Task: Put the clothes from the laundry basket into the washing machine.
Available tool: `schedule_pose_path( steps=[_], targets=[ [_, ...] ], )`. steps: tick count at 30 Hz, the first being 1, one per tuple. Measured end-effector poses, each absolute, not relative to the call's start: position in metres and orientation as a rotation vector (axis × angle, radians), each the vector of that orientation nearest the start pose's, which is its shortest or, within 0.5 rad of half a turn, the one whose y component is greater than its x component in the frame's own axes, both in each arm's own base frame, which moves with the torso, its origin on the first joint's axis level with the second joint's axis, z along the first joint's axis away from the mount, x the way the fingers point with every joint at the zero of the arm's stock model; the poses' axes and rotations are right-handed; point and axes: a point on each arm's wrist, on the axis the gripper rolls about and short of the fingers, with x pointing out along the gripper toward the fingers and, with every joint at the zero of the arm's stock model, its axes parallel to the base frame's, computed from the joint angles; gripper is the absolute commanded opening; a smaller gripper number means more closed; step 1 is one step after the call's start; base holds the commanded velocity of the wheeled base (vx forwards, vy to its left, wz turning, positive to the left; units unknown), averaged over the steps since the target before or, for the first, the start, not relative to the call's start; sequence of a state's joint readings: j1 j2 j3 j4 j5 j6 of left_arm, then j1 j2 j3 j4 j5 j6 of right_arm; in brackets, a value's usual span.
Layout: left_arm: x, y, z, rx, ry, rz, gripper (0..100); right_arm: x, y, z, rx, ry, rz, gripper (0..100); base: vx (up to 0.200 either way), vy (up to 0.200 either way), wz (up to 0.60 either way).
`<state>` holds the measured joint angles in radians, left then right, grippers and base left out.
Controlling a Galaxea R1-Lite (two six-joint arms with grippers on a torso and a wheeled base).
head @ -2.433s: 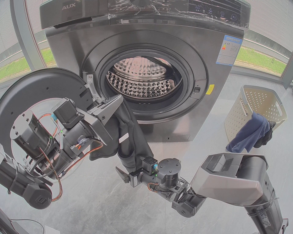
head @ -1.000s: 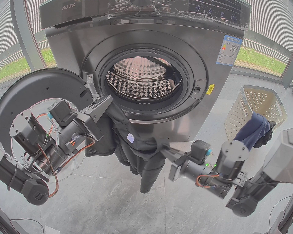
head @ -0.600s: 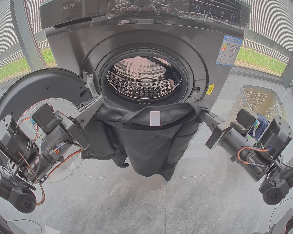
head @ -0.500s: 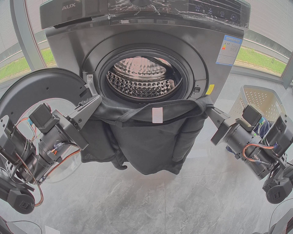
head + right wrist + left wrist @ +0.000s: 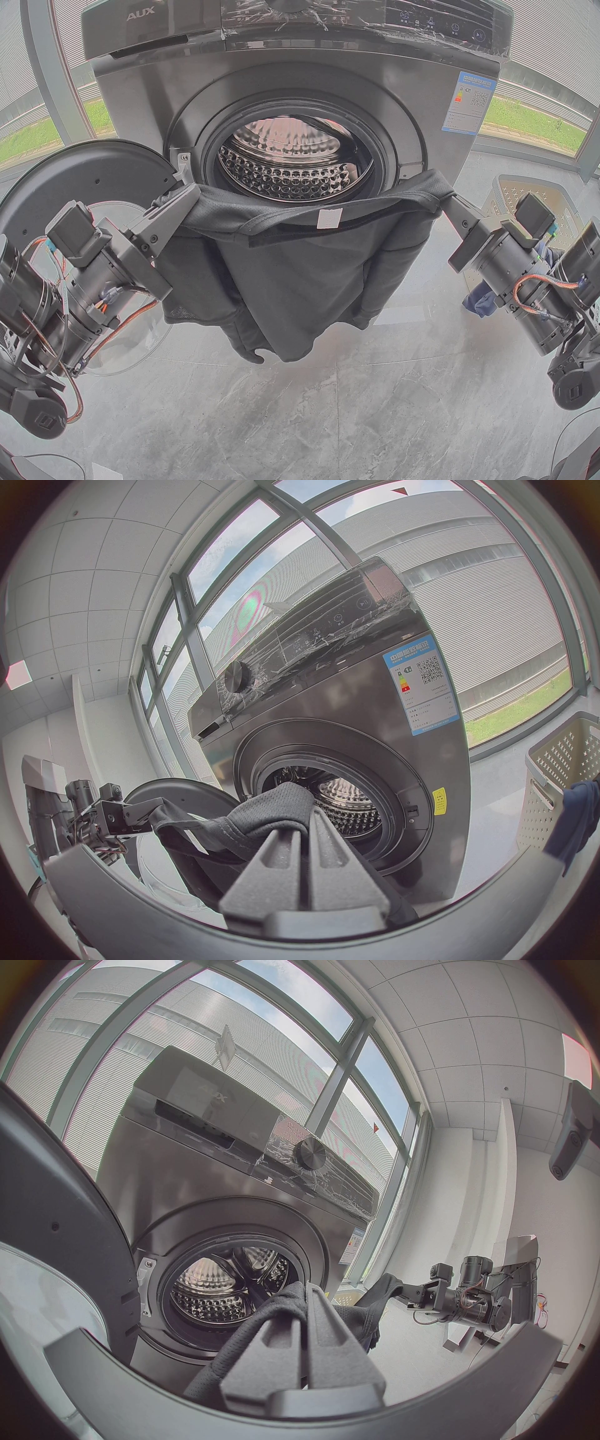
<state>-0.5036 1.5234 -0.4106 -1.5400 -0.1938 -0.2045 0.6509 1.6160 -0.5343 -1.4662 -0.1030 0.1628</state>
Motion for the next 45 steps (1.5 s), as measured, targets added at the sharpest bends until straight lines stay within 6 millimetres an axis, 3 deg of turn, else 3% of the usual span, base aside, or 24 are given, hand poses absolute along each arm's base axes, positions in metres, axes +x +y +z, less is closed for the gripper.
schedule_pose_path(
  steps=[13, 22, 45],
  targets=[
    [0.195, -0.113, 0.218, -0.261, -0.354, -0.731, 0, 0.206, 0.154, 0.219, 0.300, -0.317, 0.572, 0, 0.000, 0.000, 0.00],
    [0.200, -0.113, 0.227, -0.277, -0.394, -0.696, 0, 0.210, 0.147, 0.224, 0.296, -0.341, 0.546, 0, 0.000, 0.000, 0.00],
    [0.201, -0.112, 0.243, -0.303, -0.462, -0.652, 0, 0.208, 0.136, 0.257, 0.328, -0.464, 0.518, 0, 0.000, 0.000, 0.00]
  ],
)
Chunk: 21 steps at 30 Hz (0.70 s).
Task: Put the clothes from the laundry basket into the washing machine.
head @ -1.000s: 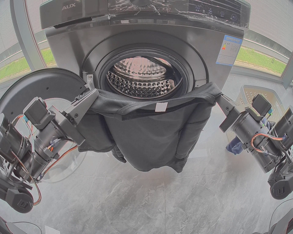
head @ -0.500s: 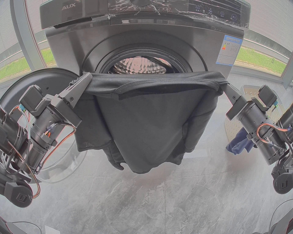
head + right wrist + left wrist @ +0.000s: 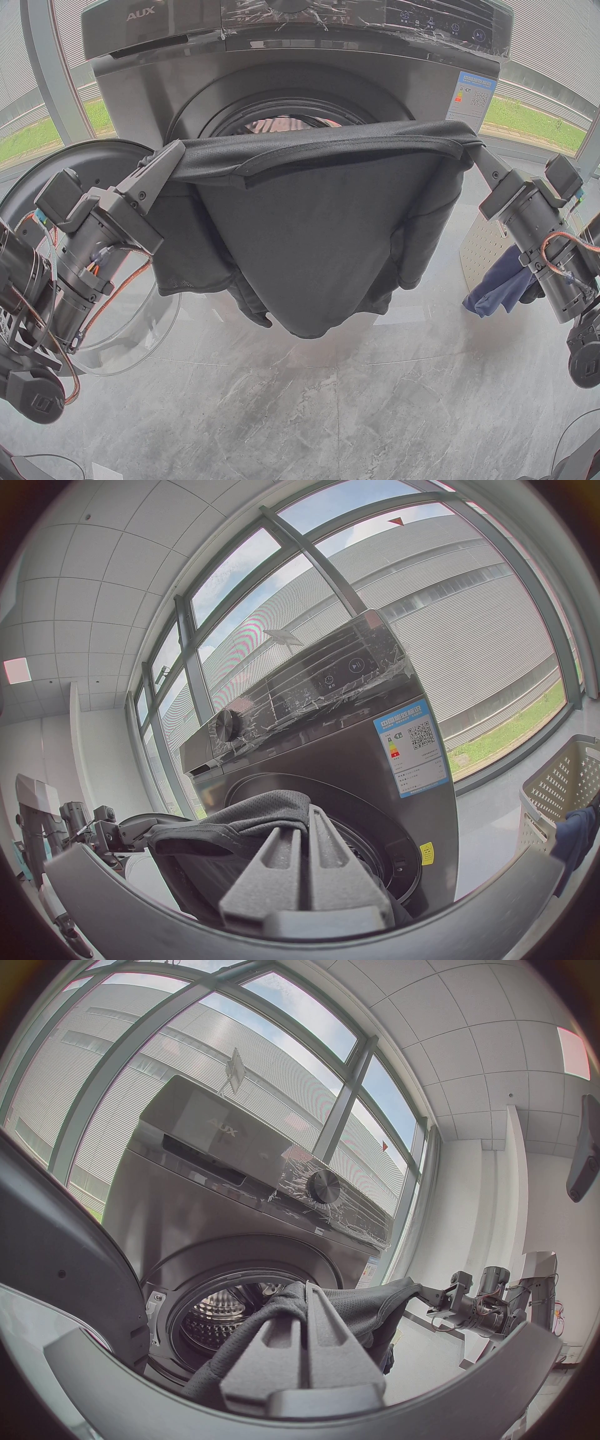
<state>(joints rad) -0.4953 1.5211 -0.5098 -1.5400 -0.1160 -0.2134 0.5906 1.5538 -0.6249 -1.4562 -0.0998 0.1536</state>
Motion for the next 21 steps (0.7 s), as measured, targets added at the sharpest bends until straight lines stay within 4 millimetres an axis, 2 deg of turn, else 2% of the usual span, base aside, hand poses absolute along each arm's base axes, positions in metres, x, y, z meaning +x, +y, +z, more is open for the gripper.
schedule_pose_path(
  steps=[12, 17, 21],
  targets=[
    [0.205, -0.116, 0.238, -0.301, -0.439, -0.663, 0, 0.205, 0.136, 0.253, 0.328, -0.445, 0.520, 0, 0.000, 0.000, 0.00],
    [0.211, -0.125, 0.229, -0.292, -0.402, -0.683, 0, 0.206, 0.141, 0.228, 0.301, -0.347, 0.538, 0, 0.000, 0.000, 0.00],
    [0.216, -0.135, 0.224, -0.290, -0.380, -0.707, 0, 0.212, 0.157, 0.203, 0.285, -0.250, 0.574, 0, 0.000, 0.000, 0.00]
  ],
)
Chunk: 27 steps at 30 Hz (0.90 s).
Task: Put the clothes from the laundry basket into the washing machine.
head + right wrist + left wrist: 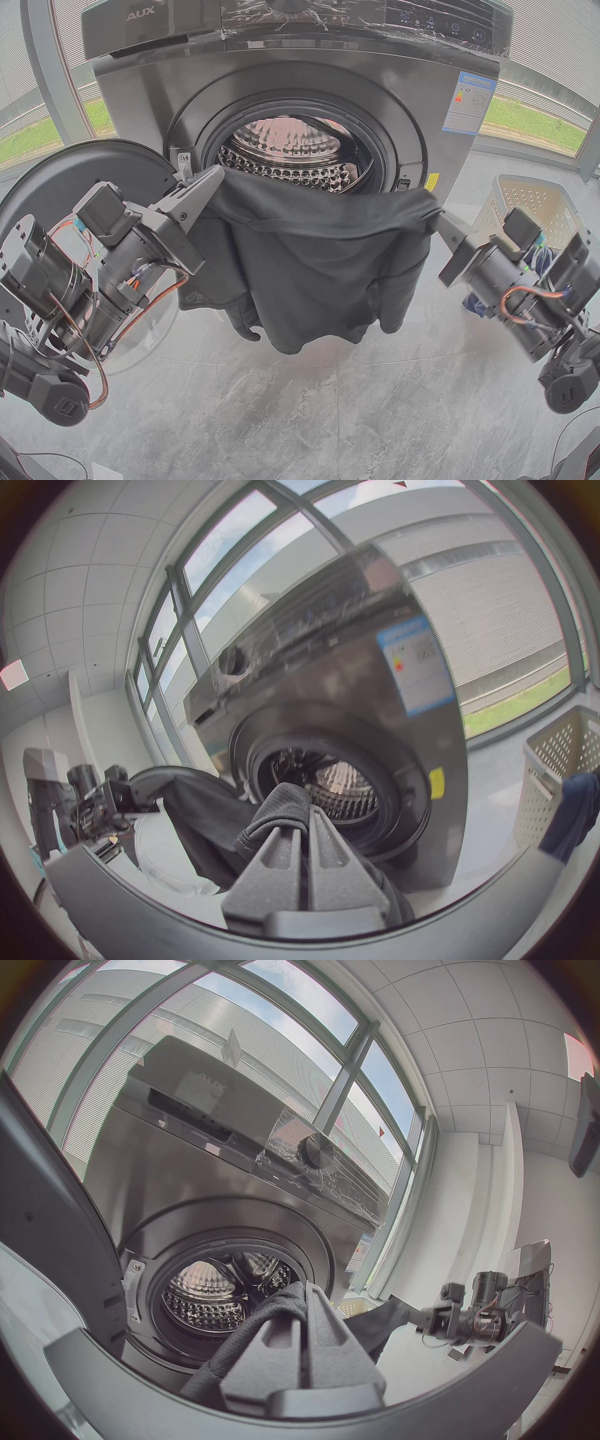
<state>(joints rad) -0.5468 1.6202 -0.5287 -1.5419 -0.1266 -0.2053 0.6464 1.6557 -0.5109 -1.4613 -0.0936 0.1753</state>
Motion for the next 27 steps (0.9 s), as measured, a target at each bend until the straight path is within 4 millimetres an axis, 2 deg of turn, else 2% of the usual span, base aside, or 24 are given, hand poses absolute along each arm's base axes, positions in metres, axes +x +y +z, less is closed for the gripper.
schedule_pose_path(
  steps=[4, 5, 11, 17, 22, 27],
  targets=[
    [0.218, -0.142, 0.221, -0.292, -0.369, -0.725, 0, 0.219, 0.181, 0.179, 0.269, -0.160, 0.624, 0, 0.000, 0.000, 0.00],
    [0.218, -0.143, 0.221, -0.293, -0.367, -0.729, 0, 0.220, 0.187, 0.173, 0.263, -0.141, 0.635, 100, 0.000, 0.000, 0.00],
    [0.213, -0.152, 0.222, -0.299, -0.367, -0.772, 0, 0.226, 0.224, 0.125, 0.195, 0.005, 0.702, 100, 0.000, 0.000, 0.00],
    [0.199, -0.160, 0.222, -0.294, -0.359, -0.868, 0, 0.235, 0.245, 0.082, 0.109, 0.103, 0.745, 100, 0.000, 0.000, 0.00],
    [0.191, -0.160, 0.223, -0.295, -0.360, -0.908, 0, 0.248, 0.254, 0.063, 0.075, 0.126, 0.743, 100, 0.000, 0.000, 0.00],
    [0.187, -0.160, 0.225, -0.299, -0.367, -0.916, 0, 0.266, 0.263, 0.054, 0.079, 0.106, 0.733, 100, 0.000, 0.000, 0.00]
  ],
)
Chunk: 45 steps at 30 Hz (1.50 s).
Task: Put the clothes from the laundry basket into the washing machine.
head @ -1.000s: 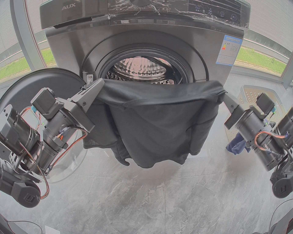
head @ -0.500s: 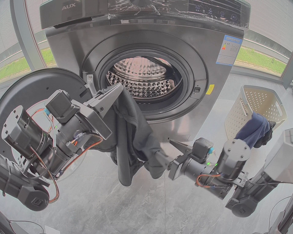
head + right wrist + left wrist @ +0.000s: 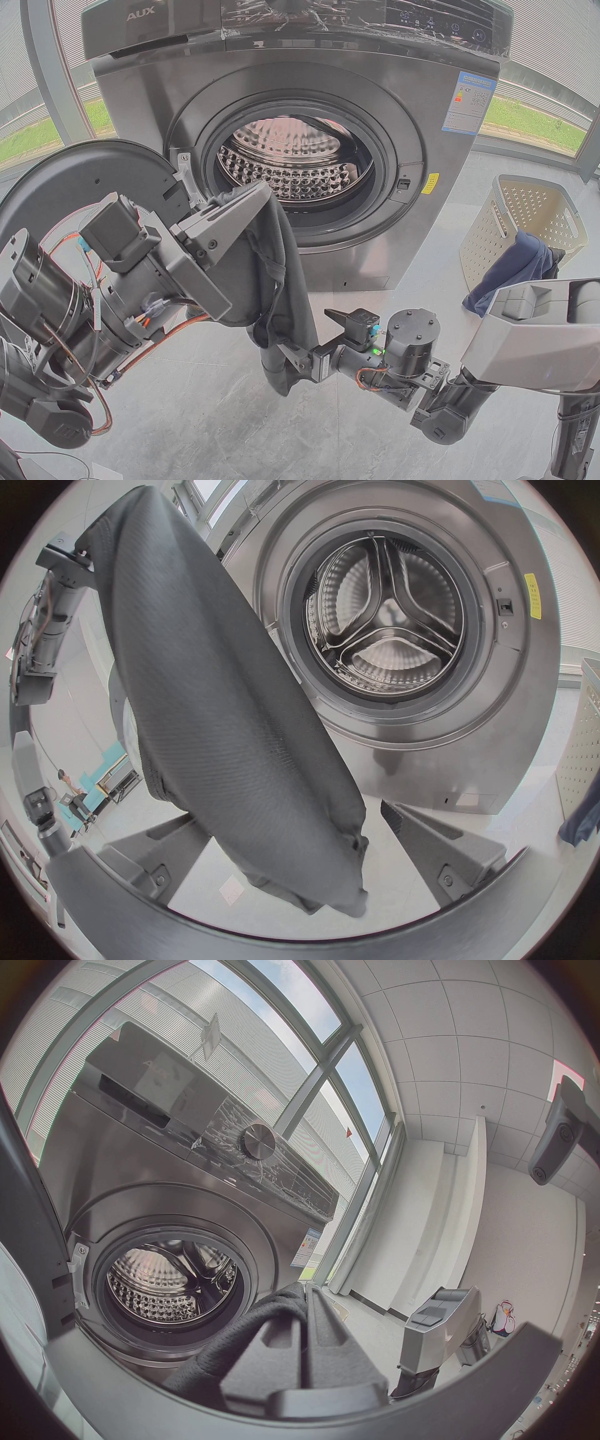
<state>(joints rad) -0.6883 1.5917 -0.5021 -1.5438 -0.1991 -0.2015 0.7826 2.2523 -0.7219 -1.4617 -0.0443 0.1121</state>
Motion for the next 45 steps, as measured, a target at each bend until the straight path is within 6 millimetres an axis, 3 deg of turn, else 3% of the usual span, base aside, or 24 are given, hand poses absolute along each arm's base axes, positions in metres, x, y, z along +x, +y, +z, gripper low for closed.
schedule_pose_path(
  steps=[10, 17, 18, 25, 30, 37, 45],
  targets=[
    [0.183, -0.158, 0.228, -0.305, -0.378, -0.923, 0, 0.306, 0.286, 0.053, 0.109, 0.000, 0.713, 100, 0.000, 0.000, 0.00],
    [0.184, -0.157, 0.230, -0.311, -0.382, -0.919, 0, 0.325, 0.290, 0.043, 0.117, -0.024, 0.691, 100, 0.000, 0.000, 0.00],
    [0.184, -0.157, 0.230, -0.311, -0.384, -0.916, 0, 0.327, 0.290, 0.042, 0.117, -0.024, 0.686, 0, 0.000, 0.000, 0.00],
    [0.189, -0.153, 0.232, -0.315, -0.392, -0.892, 0, 0.333, 0.285, 0.040, 0.122, -0.027, 0.663, 0, 0.000, 0.000, 0.00],
    [0.194, -0.148, 0.231, -0.308, -0.394, -0.860, 0, 0.338, 0.274, 0.051, 0.133, -0.047, 0.637, 0, 0.000, 0.000, 0.00],
    [0.211, -0.134, 0.222, -0.277, -0.367, -0.777, 0, 0.336, 0.253, 0.082, 0.147, -0.091, 0.602, 0, 0.000, 0.000, 0.00],
    [0.229, -0.128, 0.193, -0.239, -0.260, -0.712, 0, 0.322, 0.232, 0.123, 0.166, -0.152, 0.583, 0, 0.000, 0.000, 0.00]
  ],
)
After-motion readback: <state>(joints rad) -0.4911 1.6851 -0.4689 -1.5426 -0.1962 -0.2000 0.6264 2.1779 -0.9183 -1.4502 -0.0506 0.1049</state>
